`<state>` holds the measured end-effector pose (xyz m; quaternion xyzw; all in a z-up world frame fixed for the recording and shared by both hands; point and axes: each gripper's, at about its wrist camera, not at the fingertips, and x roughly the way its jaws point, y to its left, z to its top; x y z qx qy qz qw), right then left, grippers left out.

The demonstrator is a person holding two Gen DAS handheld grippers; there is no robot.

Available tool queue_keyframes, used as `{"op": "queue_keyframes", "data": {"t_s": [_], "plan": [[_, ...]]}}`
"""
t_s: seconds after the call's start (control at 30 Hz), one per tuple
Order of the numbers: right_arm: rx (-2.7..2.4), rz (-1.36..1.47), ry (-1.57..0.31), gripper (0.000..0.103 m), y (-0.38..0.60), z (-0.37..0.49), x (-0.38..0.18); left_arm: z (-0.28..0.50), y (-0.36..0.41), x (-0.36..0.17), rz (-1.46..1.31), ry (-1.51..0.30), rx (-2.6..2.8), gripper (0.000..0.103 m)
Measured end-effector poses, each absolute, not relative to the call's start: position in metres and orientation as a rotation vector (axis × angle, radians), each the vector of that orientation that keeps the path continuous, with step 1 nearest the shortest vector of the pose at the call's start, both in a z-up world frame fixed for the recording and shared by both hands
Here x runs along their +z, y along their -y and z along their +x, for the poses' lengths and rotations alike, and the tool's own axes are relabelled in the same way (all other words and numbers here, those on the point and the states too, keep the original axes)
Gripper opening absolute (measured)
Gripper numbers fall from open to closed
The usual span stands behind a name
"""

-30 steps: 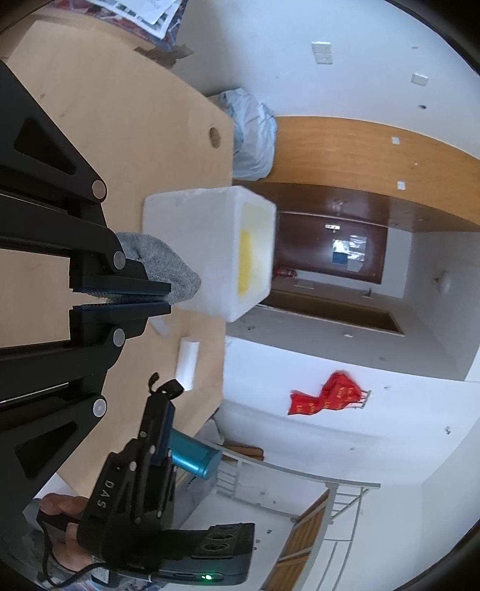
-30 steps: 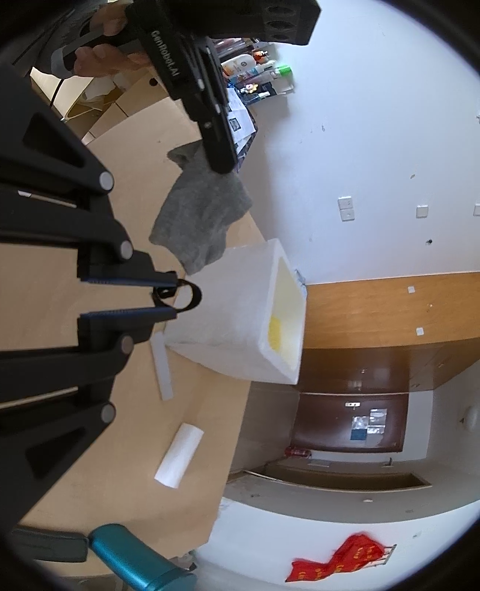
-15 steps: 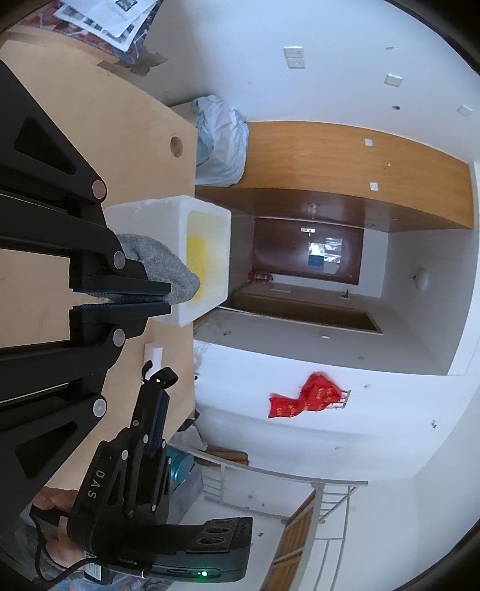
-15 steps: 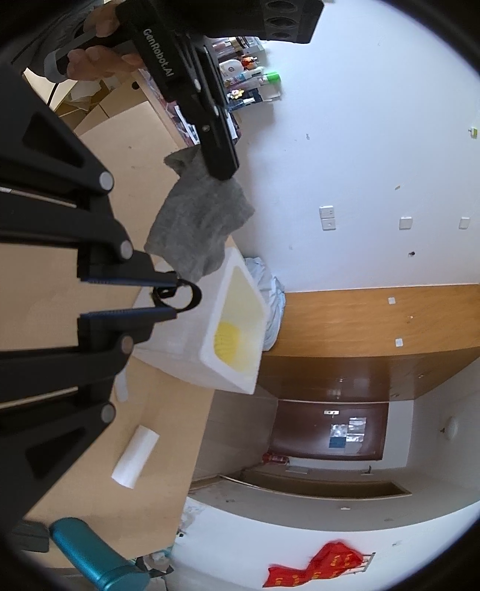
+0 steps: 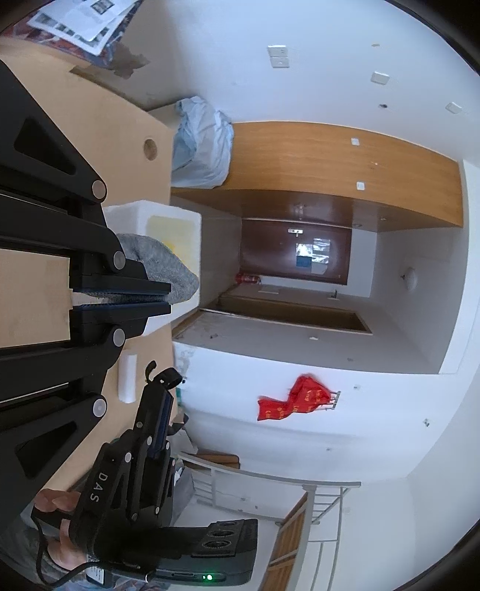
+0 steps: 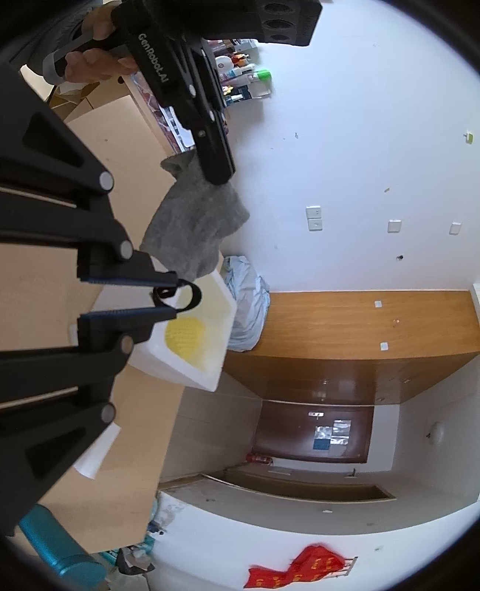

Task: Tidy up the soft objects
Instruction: 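Carry the sock and hair tie up over the white foam box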

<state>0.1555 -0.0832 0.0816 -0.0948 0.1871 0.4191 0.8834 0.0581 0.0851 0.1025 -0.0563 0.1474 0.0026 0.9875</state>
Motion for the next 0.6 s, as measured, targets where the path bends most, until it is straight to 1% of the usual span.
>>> {"op": "queue_keyframes", "data": {"t_s": [0.37, 0.6], "plan": [[0.87, -0.196, -0.344, 0.014, 0.073, 0.179, 0.108, 0.093, -0.094, 0.134, -0.085, -0.247, 0.014, 0.003], [0.873, -0.193, -0.353, 0.014, 0.068, 0.196, 0.108, 0.118, -0.101, 0.133, -0.086, -0.252, 0.029, 0.003]]}}
